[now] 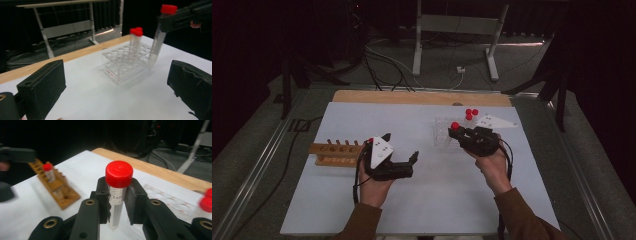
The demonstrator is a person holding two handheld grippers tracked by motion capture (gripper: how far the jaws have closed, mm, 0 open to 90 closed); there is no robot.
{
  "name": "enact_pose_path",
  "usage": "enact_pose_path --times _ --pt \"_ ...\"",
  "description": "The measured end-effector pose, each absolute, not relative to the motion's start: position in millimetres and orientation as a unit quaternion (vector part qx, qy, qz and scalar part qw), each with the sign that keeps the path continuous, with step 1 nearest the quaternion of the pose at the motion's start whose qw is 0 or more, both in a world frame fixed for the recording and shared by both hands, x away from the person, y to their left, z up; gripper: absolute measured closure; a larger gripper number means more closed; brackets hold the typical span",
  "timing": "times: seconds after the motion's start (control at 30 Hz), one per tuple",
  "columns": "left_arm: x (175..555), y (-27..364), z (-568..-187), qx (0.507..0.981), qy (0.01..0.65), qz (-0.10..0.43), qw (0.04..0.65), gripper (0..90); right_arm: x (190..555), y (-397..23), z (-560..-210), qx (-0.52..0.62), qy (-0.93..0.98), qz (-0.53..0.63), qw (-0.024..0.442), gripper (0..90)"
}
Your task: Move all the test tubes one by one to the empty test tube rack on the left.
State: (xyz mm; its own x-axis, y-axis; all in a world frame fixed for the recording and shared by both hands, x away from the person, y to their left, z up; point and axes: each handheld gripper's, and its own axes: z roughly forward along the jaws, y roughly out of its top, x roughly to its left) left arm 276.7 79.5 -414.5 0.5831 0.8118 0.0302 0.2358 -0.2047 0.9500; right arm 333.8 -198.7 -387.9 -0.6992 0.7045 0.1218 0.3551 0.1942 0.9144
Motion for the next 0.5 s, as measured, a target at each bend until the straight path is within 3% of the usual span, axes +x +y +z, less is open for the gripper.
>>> enact_pose_path --times 0.3,0.5 --pt "284.7 48.5 -425.3 0.747 0.344 0.262 0.505 9.0 321.6 -174.1 -387.7 0.322 0.774 0.528 0.136 74.3" --pt "285.5 40.3 -428.7 0.751 0.333 0.259 0.508 25.3 316.2 -161.7 -388.6 0.307 0.781 0.531 0.120 74.3"
